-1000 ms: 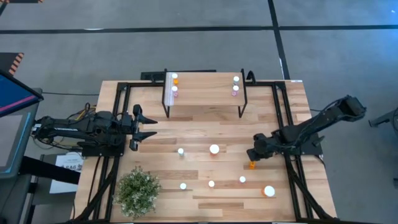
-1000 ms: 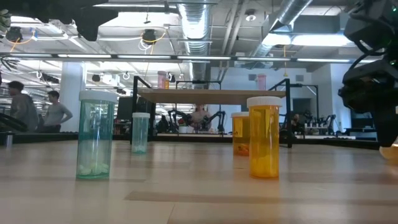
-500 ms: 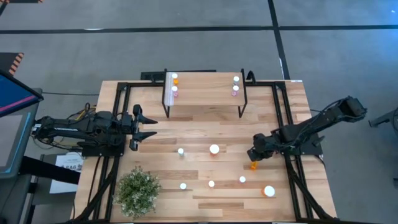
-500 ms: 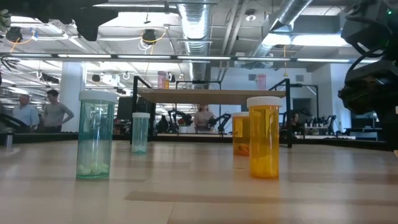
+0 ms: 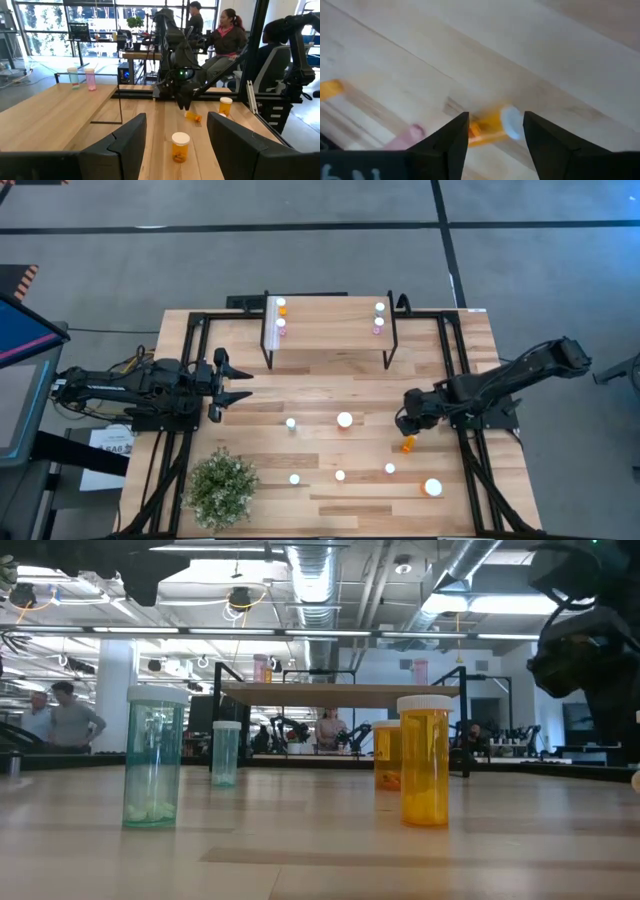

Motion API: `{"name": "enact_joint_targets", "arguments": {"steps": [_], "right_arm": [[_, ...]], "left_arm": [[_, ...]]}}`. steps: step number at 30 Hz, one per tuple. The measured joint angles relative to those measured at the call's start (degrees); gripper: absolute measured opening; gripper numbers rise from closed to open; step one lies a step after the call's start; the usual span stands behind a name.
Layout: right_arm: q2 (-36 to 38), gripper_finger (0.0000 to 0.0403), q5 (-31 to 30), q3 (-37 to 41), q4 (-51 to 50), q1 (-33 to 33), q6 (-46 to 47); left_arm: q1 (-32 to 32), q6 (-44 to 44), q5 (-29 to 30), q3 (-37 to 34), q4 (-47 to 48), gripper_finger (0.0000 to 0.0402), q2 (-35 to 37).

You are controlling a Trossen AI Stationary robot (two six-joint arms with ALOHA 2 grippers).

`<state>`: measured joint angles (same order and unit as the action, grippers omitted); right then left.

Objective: Pick and place medicine bottles onto shelf by color
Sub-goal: Put the light orange pill bottle on the shelf

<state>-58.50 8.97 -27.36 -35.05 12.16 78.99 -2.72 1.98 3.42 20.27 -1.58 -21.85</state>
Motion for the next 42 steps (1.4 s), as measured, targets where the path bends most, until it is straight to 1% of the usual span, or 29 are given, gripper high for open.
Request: {"name": "enact_joint_targets", "arguments": {"steps": [3, 6, 9, 12, 16, 20, 24, 28, 33, 38, 42], "right_arm": [[0.0, 0.022, -0.01, -1.74, -6.42, 0.77, 1.03], [0.0, 0.0223, 0.61, -1.94, -7.91, 2.7, 4.78], [0.0, 0.0223, 1.54, -1.94, -6.09, 5.51, 9.25], [0.0, 0.0223, 1.4, -1.94, -0.6, 7.93, 12.53], [0.0, 0.0224, -0.93, -1.9, 1.14, 9.27, 15.11], [0.0, 0.0224, -1.14, 0.55, 2.47, 10.73, 18.5], [0.02, 0.0224, -1.15, 2.62, 6.85, 11.82, 20.79], [0.02, 0.0224, -1.29, 5.24, 12.22, 11.8, 21.64], [0.0, 0.0224, -1.42, 7.52, 13.14, 10.25, 22.08], [0.02, 0.0223, -1.54, 8.88, 13.27, 7.01, 19.51], [0.02, 0.0223, -1.22, 8.9, 13.38, 4.12, 15.44]], "left_arm": [[0.0, 0.02, 0.02, 0.0, 0.02, 0.0199, -0.02], [0.01, 0.14, 0.0, 0.02, 0.0, 0.0199, 0.0], [0.02, 0.22, 0.01, 0.02, 0.01, 0.0199, -0.01], [0.01, 0.22, 0.02, 0.02, 0.0, 0.0199, -0.02], [0.02, 0.23, 0.01, 0.02, 0.0, 0.0199, -0.02], [0.01, 0.57, 0.0, 0.02, 0.0, 0.0199, -0.02], [0.0, 0.62, 0.01, 0.02, 0.0, 0.0199, -0.01], [0.0, 0.61, 0.0, 0.02, 0.0, 0.0199, 0.0], [0.01, 0.63, 0.0, 0.02, 0.0, 0.0199, -0.01], [0.0, 0.57, 0.02, 0.02, 0.0, 0.0199, -0.04], [0.01, 0.52, 0.02, 0.02, 0.0, 0.0199, -0.04]]}}
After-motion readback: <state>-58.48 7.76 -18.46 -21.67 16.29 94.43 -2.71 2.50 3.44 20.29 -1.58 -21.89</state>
